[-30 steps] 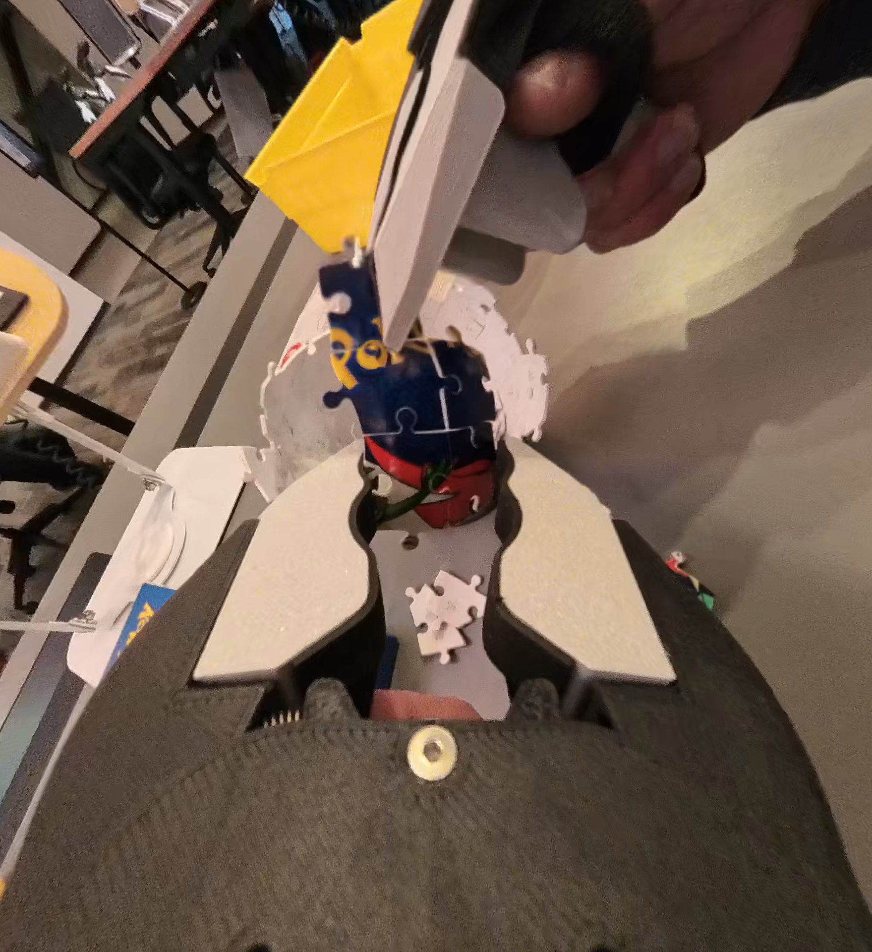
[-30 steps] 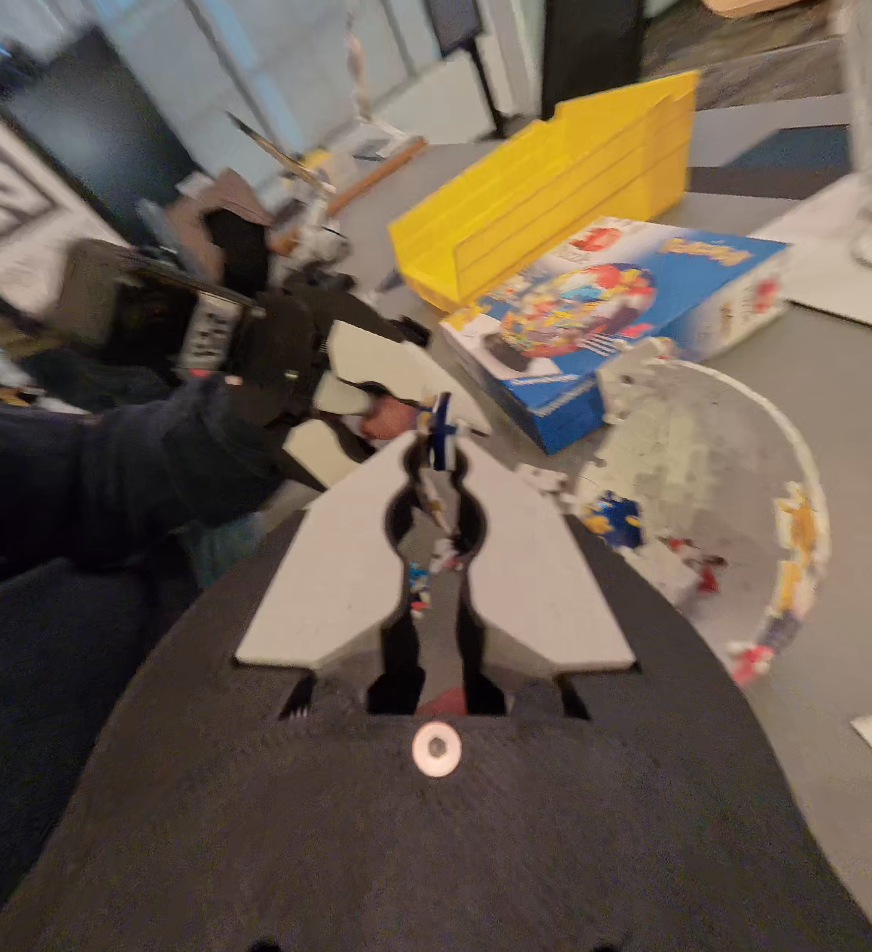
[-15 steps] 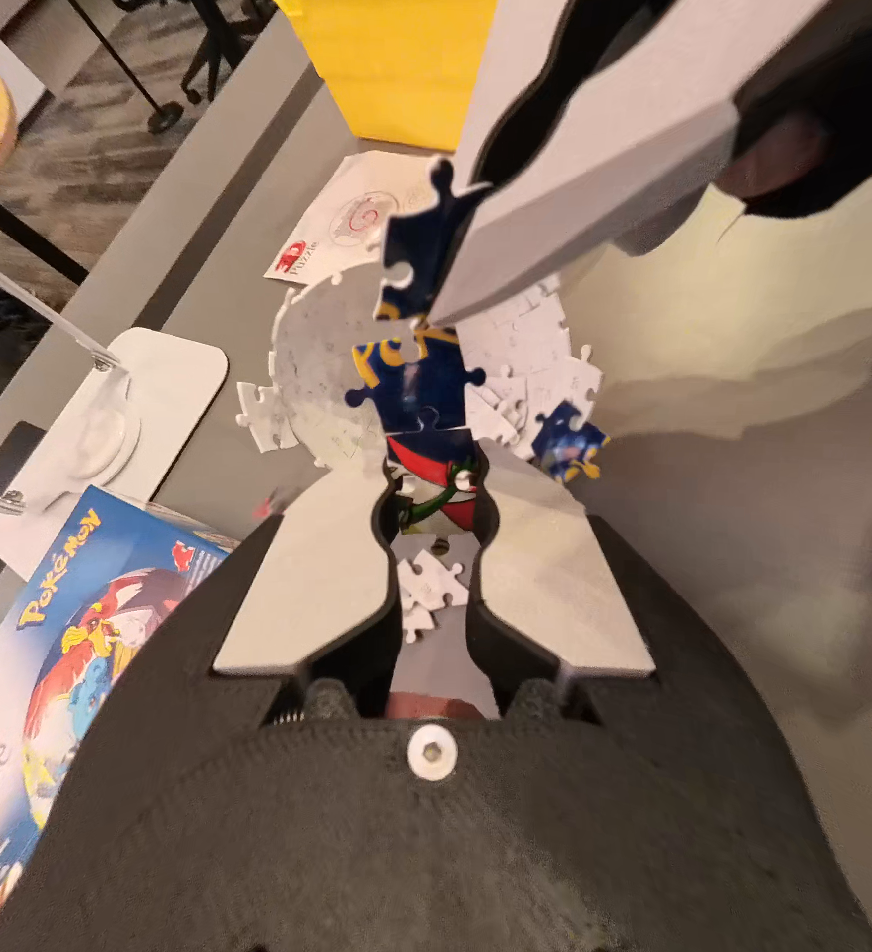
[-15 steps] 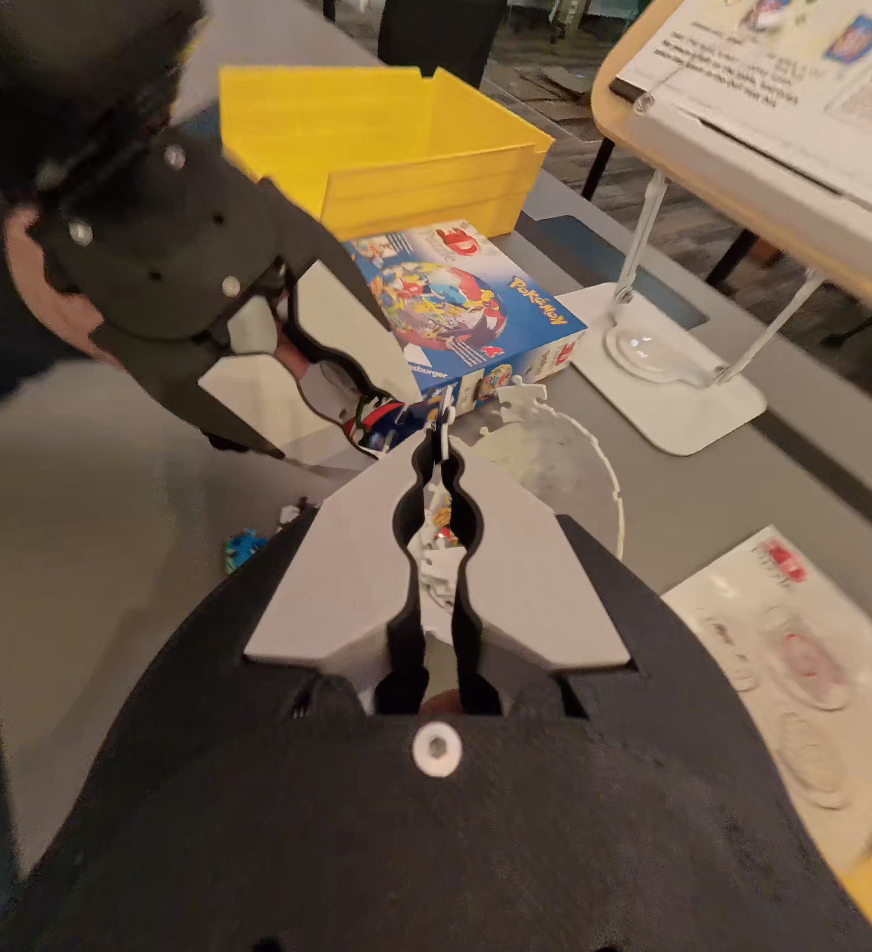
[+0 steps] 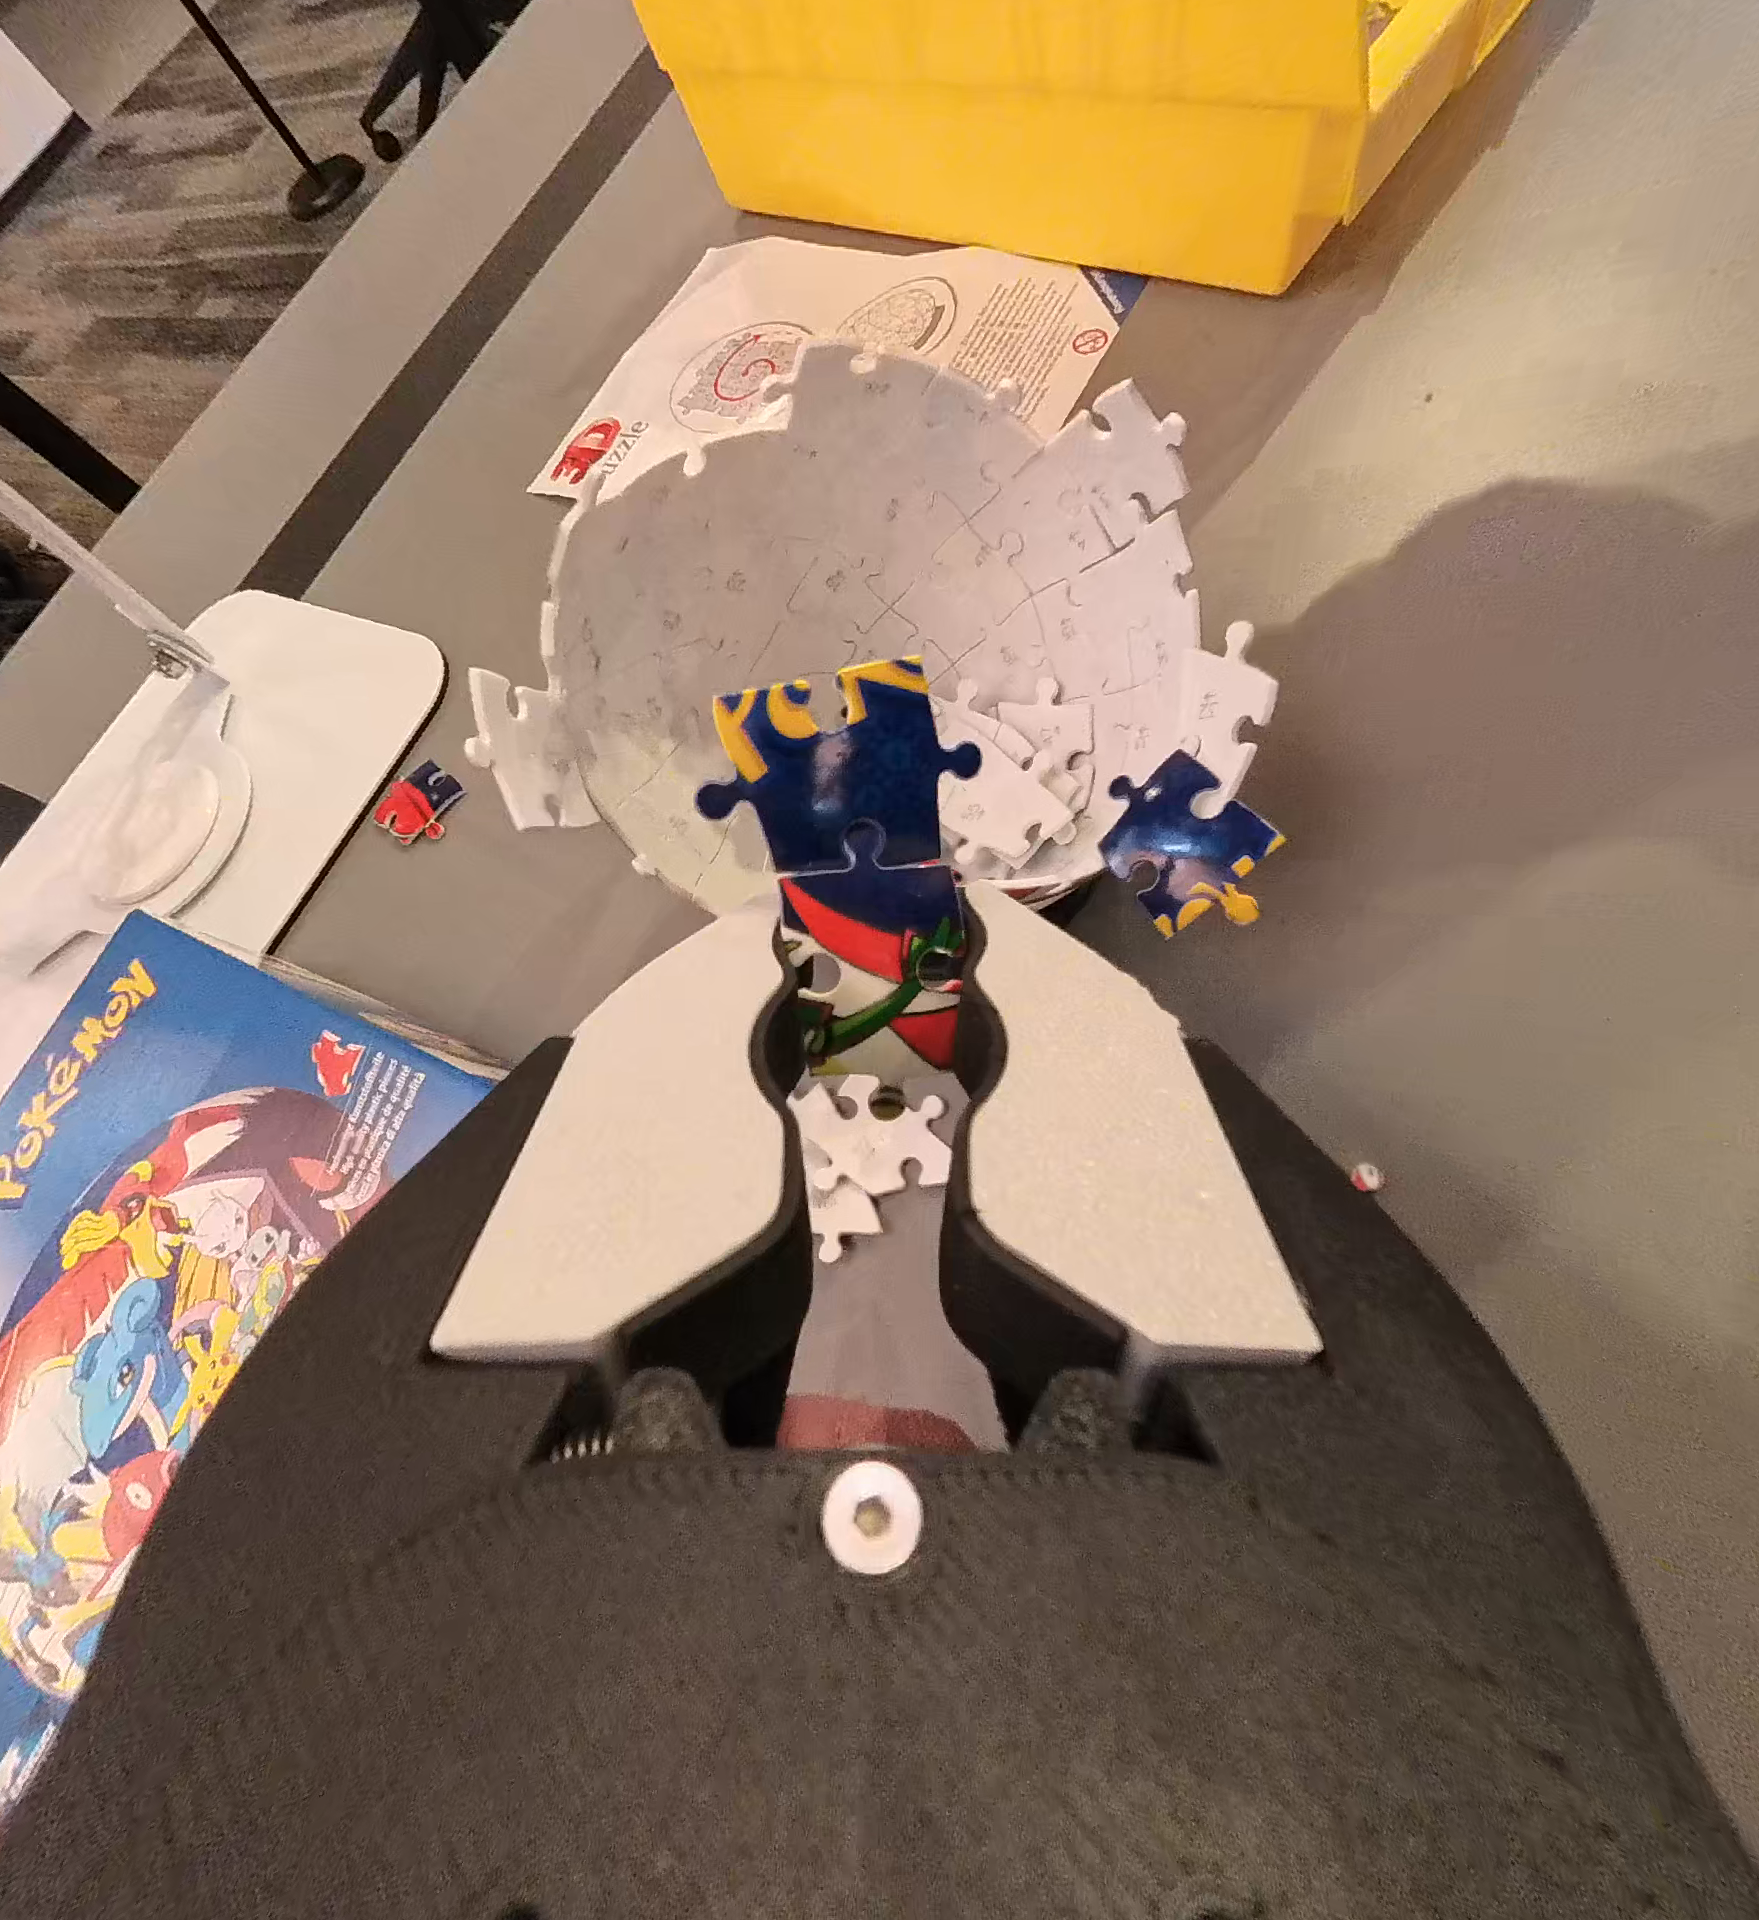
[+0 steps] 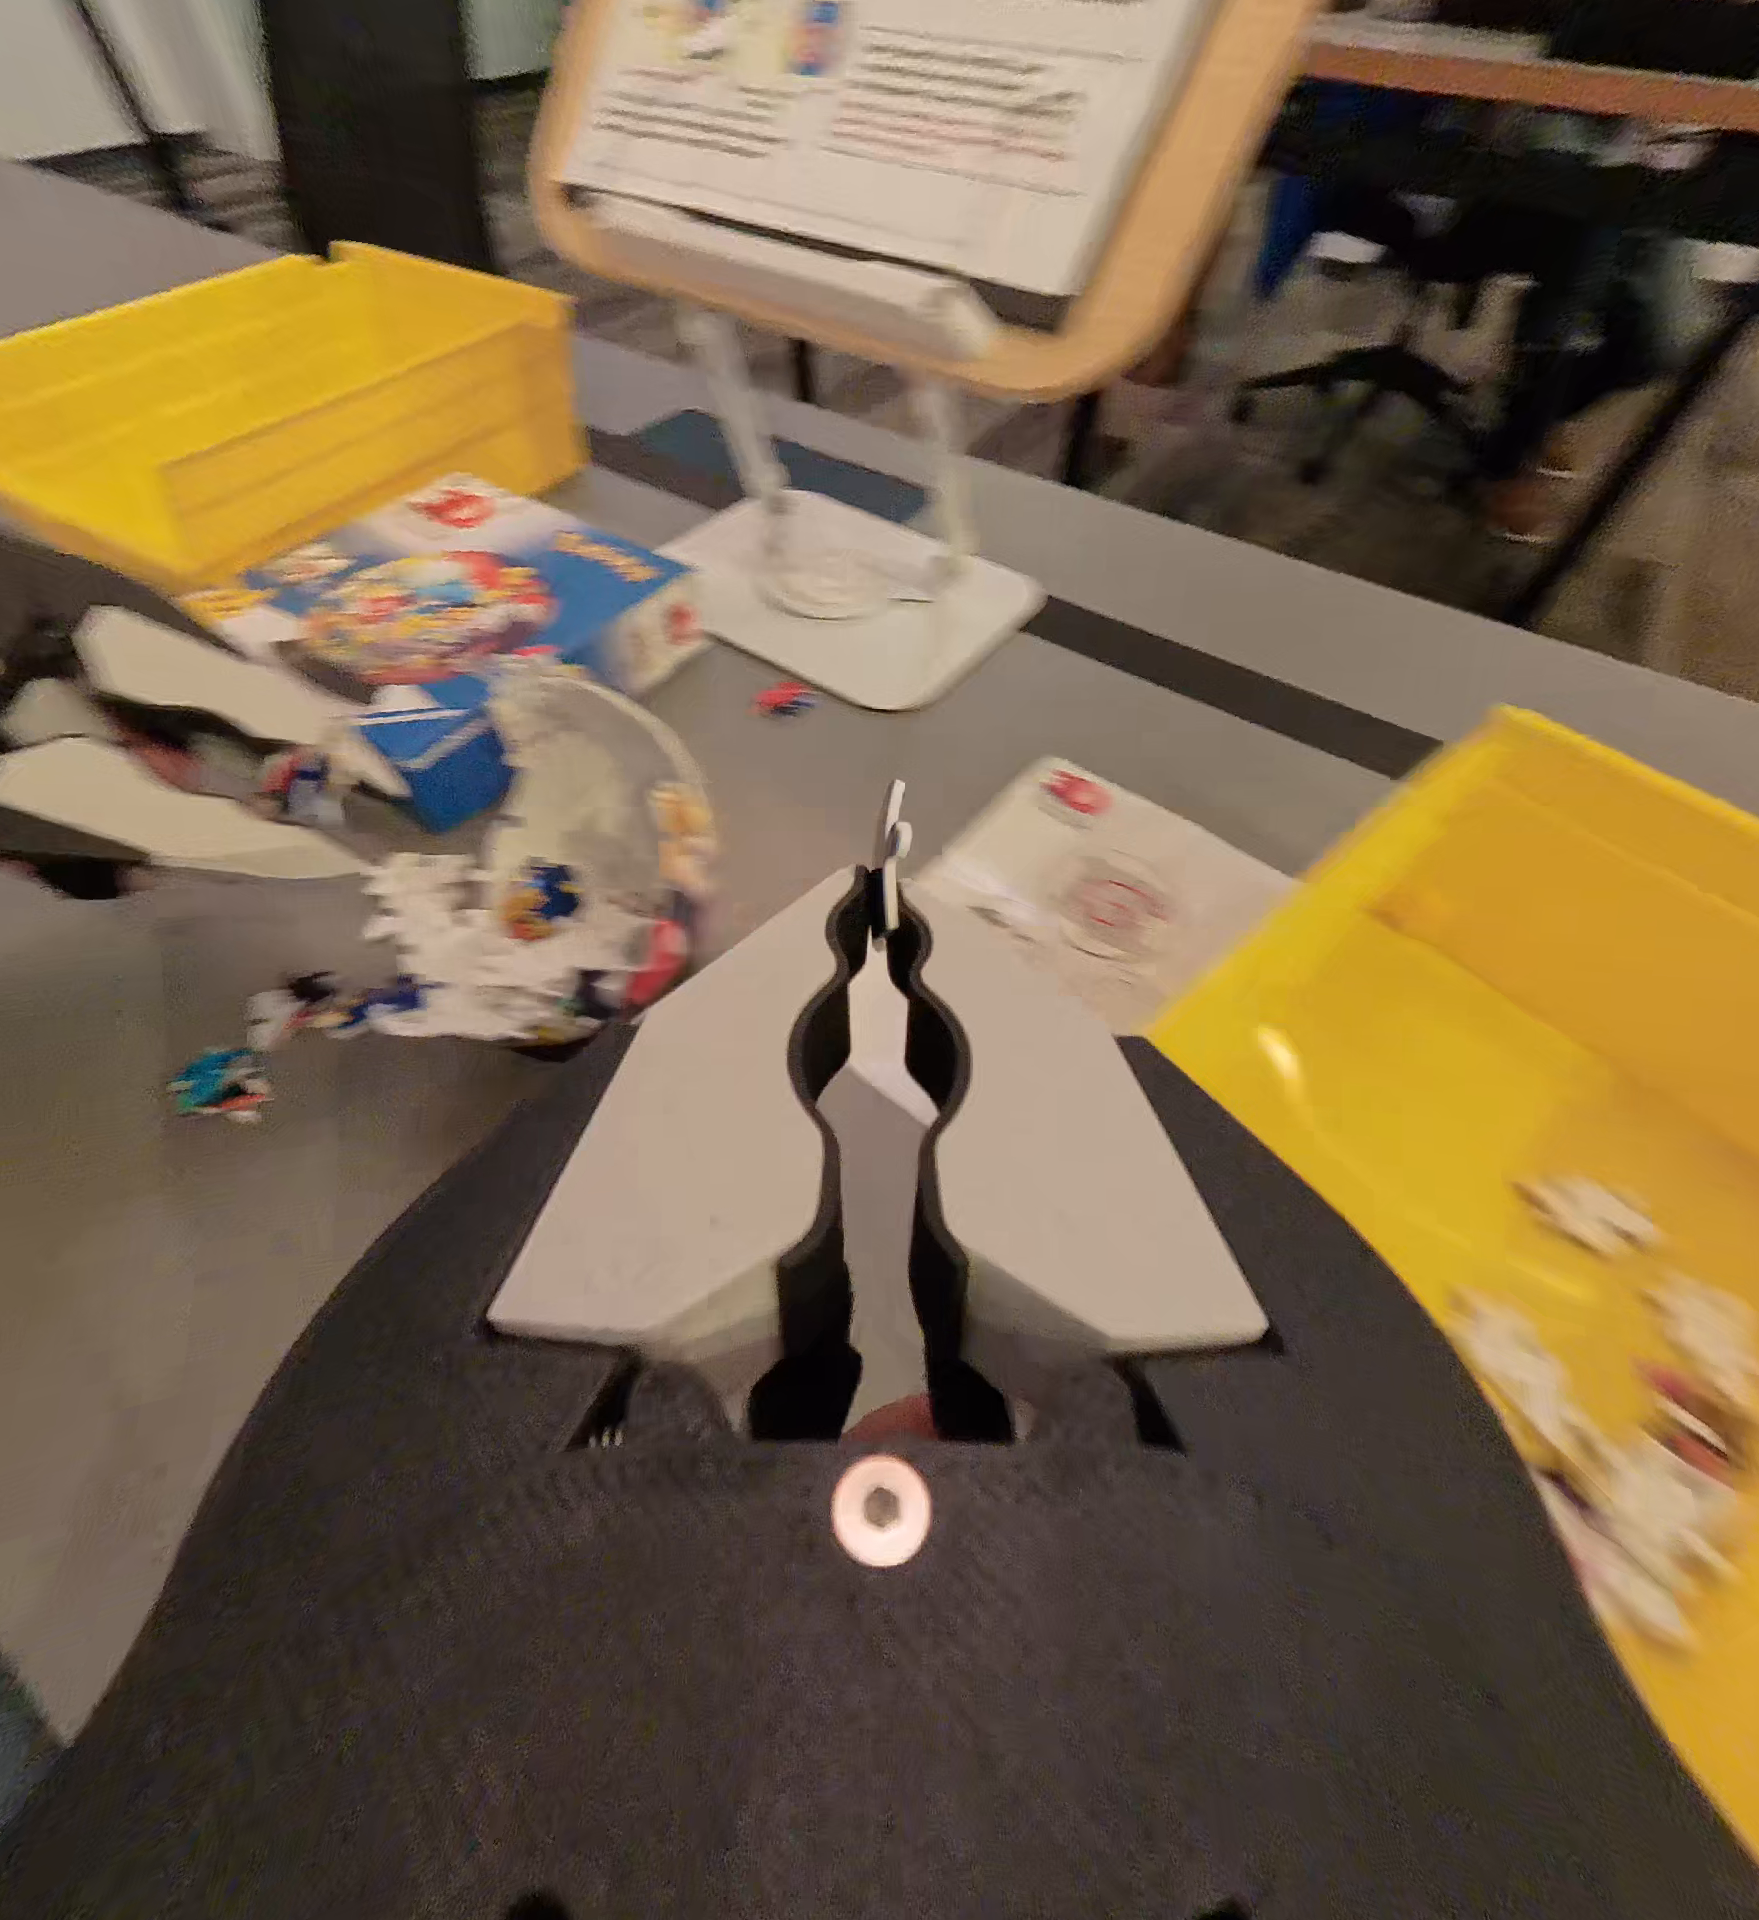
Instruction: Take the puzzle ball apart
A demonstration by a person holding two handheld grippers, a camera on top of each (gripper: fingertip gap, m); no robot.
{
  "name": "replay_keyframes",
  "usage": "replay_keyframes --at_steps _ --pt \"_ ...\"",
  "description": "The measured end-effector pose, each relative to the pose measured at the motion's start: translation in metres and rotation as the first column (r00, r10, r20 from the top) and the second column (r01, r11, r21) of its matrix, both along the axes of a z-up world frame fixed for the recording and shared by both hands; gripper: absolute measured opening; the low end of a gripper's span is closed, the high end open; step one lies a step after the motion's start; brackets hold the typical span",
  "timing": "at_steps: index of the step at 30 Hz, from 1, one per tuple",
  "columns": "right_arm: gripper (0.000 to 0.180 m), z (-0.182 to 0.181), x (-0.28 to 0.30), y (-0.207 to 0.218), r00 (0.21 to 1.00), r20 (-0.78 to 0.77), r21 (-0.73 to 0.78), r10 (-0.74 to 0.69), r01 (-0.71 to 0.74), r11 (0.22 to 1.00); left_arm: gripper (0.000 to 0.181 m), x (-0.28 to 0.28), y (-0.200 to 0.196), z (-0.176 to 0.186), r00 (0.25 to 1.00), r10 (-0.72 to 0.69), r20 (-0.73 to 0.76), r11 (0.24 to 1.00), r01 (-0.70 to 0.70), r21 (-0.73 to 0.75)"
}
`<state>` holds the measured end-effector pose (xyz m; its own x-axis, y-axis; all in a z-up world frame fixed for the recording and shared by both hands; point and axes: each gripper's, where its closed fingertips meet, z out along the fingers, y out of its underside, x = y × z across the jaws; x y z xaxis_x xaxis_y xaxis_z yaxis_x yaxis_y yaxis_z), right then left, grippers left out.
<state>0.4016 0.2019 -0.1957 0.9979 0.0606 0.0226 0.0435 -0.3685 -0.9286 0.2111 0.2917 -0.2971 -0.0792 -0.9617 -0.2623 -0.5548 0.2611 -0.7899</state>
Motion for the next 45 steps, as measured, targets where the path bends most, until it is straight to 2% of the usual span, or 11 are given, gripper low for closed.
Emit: replay_keyframes --at_steps 2,5,12,15,20,23,25,29,35,39,45 --pt "0.005 -0.003 0.047 -0.020 0.992 -0.006 -0.054 -0.129 0.129 0.990 0.024 0.002 -0.001 0.002 1.000 -0.004 0.008 1.000 0.004 0.001" --pt "0.077 -0.031 0.102 -0.044 0.958 -0.019 -0.214 -0.285 0.274 0.937 0.024 0.007 -0.005 0.005 1.000 -0.015 0.012 1.000 0.015 0.010" --pt "0.011 -0.009 0.086 -0.043 0.970 0.111 -0.137 -0.218 0.232 0.963 0.024 0.013 -0.014 0.010 0.999 -0.048 0.012 0.998 0.047 0.029" --pt "0.029 -0.003 -0.018 -0.011 0.991 -0.096 -0.080 0.098 -0.105 0.991 0.024 0.018 -0.027 0.017 0.995 -0.096 0.031 0.994 0.095 0.050" --pt "0.048 -0.027 -0.148 0.027 0.849 -0.343 -0.068 0.402 -0.449 0.891 0.024 0.028 -0.049 0.024 0.986 -0.165 0.037 0.977 0.158 0.144" --pt "0.008 -0.035 -0.167 0.041 0.828 -0.372 -0.062 0.419 -0.473 0.879 0.024 0.028 -0.055 0.024 0.983 -0.180 0.032 0.972 0.173 0.161" --pt "0.006 -0.035 -0.170 0.044 0.823 -0.372 -0.066 0.429 -0.485 0.872 0.024 0.027 -0.051 0.022 0.988 -0.155 0.019 0.975 0.149 0.162" --pt "0.002 -0.036 -0.170 0.049 0.904 -0.064 -0.108 0.422 -0.427 0.898 0.024 0.027 -0.044 0.019 0.995 -0.097 0.019 0.990 0.094 0.107" --pt "0.001 -0.019 -0.173 0.047 0.866 0.328 -0.062 0.378 -0.380 0.923 0.024 0.032 -0.046 0.025 0.998 -0.042 0.036 0.994 0.045 -0.095" --pt "0.000 -0.010 -0.186 0.037 0.677 0.682 -0.031 0.276 -0.350 0.936 0.023 0.037 -0.062 0.045 0.986 -0.073 0.149 0.902 0.129 -0.412" --pt "0.000 0.007 -0.165 0.037 0.757 0.634 0.094 0.157 -0.276 0.956 0.023 0.034 -0.048 0.046 0.986 0.015 0.166 0.872 0.068 -0.484"
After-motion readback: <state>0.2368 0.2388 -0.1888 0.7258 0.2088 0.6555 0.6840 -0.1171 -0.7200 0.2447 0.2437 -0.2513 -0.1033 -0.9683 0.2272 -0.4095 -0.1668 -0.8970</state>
